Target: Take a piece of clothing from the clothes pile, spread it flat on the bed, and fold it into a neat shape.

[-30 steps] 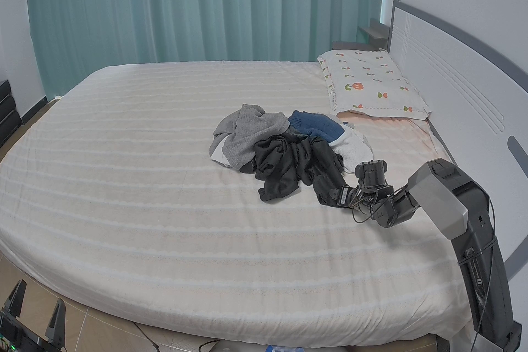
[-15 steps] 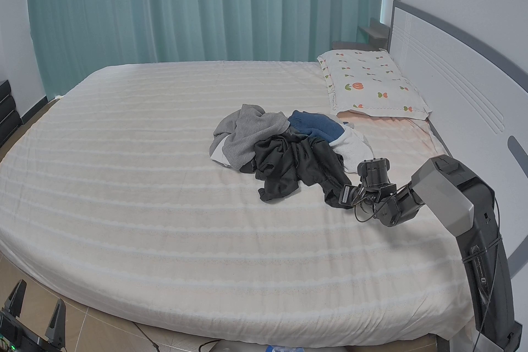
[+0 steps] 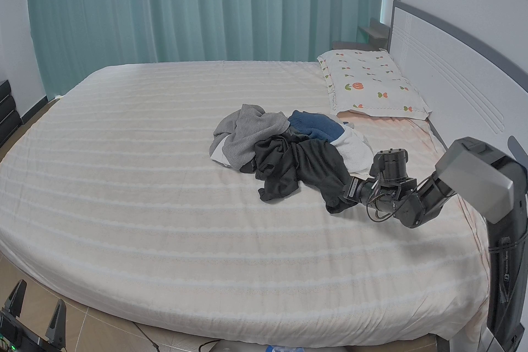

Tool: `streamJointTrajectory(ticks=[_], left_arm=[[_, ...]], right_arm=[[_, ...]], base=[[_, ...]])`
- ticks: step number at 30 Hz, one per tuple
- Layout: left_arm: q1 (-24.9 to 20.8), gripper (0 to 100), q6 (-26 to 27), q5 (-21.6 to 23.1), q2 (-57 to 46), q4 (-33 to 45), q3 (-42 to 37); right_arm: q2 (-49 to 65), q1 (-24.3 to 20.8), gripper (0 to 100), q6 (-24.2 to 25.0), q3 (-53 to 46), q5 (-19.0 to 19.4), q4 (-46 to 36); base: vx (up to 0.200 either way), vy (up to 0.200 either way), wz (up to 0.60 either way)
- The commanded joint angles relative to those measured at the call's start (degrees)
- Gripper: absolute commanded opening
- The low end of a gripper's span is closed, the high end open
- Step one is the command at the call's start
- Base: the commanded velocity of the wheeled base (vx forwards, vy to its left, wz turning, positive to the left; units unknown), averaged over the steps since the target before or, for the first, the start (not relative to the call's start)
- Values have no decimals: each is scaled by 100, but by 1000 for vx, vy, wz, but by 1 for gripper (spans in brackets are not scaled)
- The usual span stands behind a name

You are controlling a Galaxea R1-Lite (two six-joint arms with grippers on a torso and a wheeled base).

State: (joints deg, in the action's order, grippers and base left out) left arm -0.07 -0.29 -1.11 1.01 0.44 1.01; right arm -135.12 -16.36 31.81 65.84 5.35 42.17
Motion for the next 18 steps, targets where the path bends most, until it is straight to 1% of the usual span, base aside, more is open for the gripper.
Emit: streamJointTrajectory(ticks=[1, 3, 5, 6, 7, 8, 10, 12, 15, 16, 17, 18], left_arm=[[7, 100, 82, 32, -101, 0, -92], [7, 100, 117, 23, -101, -53, -84], [7, 100, 64, 14, -101, -167, -13], [-63, 100, -173, 58, 145, -624, 962], [-125, 100, -349, 102, 576, -677, 1481], [-195, 100, -401, 85, 971, -571, 1753], [-248, 100, -287, 120, 1331, -343, 2166], [-265, 100, -208, 234, 1525, -158, 2289], [-265, 100, -199, 629, 2307, -26, 2210], [-265, 100, -199, 629, 2307, -26, 2210], [-265, 100, -199, 963, 2799, -79, 2254], [-274, 100, -199, 1095, 3045, -123, 2272]], right_arm=[[1787, -131, 0, 687, -1267, 704, 81], [2218, -157, 0, 766, -1627, 774, 90], [2359, -183, 0, 783, -1750, 792, 90], [2693, -201, 0, 801, -2014, 792, 90], [2877, -201, 0, 810, -2111, 801, 90], [3044, -210, 0, 801, -2181, 810, 81], [3343, -306, 0, 810, -2260, 801, 81], [3624, -447, 0, 810, -2339, 792, 81], [3958, -702, 0, 871, -2462, 730, 64], [3958, -702, 0, 871, -2462, 730, 64], [4240, -922, 0, 854, -2647, 599, 46], [4389, -983, 0, 845, -2717, 520, 20]], base=[[0, 0, 0], [0, 0, 0], [0, 0, 0], [0, 0, 0], [0, 0, 0], [0, 0, 0], [0, 0, 0], [0, 0, 0], [0, 0, 0], [0, 0, 0], [0, 0, 0], [0, 0, 0]])
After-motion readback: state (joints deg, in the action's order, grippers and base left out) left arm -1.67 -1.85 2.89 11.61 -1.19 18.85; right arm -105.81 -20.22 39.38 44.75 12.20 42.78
